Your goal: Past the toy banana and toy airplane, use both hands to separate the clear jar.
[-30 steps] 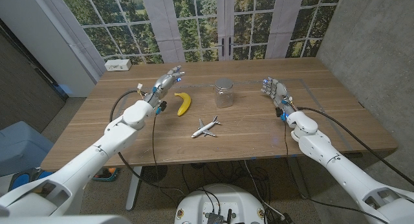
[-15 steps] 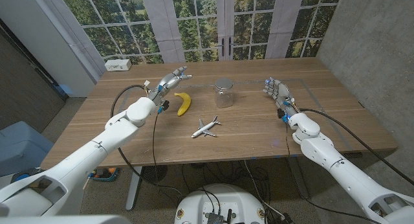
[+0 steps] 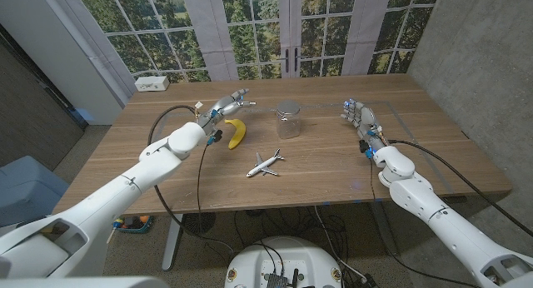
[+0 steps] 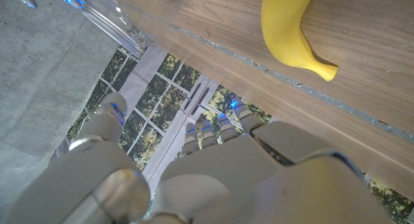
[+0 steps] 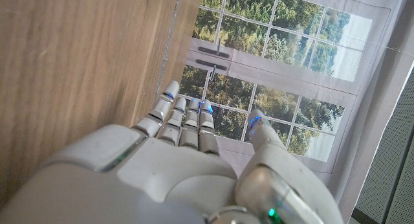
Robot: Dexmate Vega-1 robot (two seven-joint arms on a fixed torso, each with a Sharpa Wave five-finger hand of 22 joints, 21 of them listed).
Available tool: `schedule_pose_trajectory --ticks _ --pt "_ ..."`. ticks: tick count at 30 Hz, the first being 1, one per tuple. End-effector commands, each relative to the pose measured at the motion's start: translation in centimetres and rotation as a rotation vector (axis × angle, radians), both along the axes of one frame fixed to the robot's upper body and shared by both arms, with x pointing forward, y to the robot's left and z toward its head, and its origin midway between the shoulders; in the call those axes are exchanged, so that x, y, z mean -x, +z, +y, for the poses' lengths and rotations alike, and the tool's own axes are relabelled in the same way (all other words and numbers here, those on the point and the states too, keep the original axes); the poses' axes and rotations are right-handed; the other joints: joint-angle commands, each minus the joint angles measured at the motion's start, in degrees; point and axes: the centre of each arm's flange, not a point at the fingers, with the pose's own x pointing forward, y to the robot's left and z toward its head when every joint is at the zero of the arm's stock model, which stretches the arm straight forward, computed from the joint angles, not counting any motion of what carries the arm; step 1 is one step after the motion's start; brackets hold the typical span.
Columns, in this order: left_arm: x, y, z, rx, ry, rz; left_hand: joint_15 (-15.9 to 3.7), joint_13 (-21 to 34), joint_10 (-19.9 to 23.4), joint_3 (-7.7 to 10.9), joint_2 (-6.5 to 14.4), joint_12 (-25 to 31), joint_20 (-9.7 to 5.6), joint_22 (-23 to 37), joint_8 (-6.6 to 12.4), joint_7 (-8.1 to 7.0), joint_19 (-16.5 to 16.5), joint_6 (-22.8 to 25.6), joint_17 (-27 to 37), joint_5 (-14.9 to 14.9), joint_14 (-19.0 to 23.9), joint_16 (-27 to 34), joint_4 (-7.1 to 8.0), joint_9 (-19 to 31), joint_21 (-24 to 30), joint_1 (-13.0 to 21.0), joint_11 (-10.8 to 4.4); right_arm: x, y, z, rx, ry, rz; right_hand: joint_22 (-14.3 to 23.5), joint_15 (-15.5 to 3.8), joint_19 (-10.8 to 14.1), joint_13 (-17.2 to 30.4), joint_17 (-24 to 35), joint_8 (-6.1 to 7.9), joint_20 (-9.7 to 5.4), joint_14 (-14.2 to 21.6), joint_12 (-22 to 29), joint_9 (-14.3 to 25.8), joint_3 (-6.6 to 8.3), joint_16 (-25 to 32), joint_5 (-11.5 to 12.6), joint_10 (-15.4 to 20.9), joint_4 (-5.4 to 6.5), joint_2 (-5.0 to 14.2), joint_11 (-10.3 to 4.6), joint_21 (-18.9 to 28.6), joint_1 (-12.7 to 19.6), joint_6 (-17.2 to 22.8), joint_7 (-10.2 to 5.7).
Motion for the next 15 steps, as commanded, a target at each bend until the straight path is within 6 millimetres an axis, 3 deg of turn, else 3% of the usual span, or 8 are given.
schedule_pose_trajectory --ticks 1,2,5,15 --pt "-0.6 -0.2 -1.5 -0.081 -0.01 0.025 0.36 0.1 -0.6 -0.19 -0.4 -0.2 0.04 0.3 -0.08 -0.14 -0.6 -0.8 0.3 0.0 -0.7 -0.2 0.07 0.2 -0.1 0.9 0.02 0.7 0.2 0.0 0.012 -0.008 -0.018 0.2 0.27 0.6 0.3 0.0 0.24 -0.23 0.4 0.1 0.2 0.03 0.2 0.4 0.4 -0.34 -0.07 0.07 -0.1 0.5 0.4 -0.04" --pt "-0.6 -0.2 -1.6 -0.086 -0.012 0.024 0.47 0.1 -1.3 -0.26 -0.9 -0.3 0.12 0.3 -0.04 -0.18 -0.9 -1.3 0.3 0.1 -1.0 -0.1 0.11 0.2 0.0 1.4 -1.93 0.8 0.2 0.0 0.01 -0.008 -0.019 0.2 0.26 0.5 0.3 0.0 0.25 -0.22 0.4 0.1 0.2 0.03 0.2 0.4 0.5 -0.36 -0.07 0.11 -0.1 0.6 0.4 -0.03" --pt "-0.8 -0.3 -1.9 -0.095 -0.018 0.028 0.3 0.2 -1.4 -0.32 -1.4 -0.1 0.22 0.3 0.17 -0.95 -1.1 -1.4 0.3 0.1 -1.3 0.0 0.14 0.2 0.1 2.0 -3.4 0.9 0.2 0.0 0.011 -0.01 -0.023 0.2 0.28 0.6 0.4 0.0 0.23 -0.22 0.4 0.1 0.2 0.02 0.3 0.5 0.5 -0.43 -0.08 0.13 -0.2 0.7 0.4 -0.02" --pt "-1.3 -0.8 -2.9 -0.13 -0.036 0.054 0.21 0.2 -1.2 -0.37 -1.8 0.1 0.19 0.3 0.5 -1.13 -1.7 -1.1 0.3 0.1 -1.7 0.0 0.17 0.3 0.0 2.6 -3.21 1.4 0.3 0.1 0.011 -0.014 -0.036 0.2 0.5 0.8 0.4 0.0 0.21 -0.01 0.6 0.1 0.2 -0.04 0.3 0.6 0.8 -0.69 -0.1 0.3 -0.5 1.0 0.5 0.1"
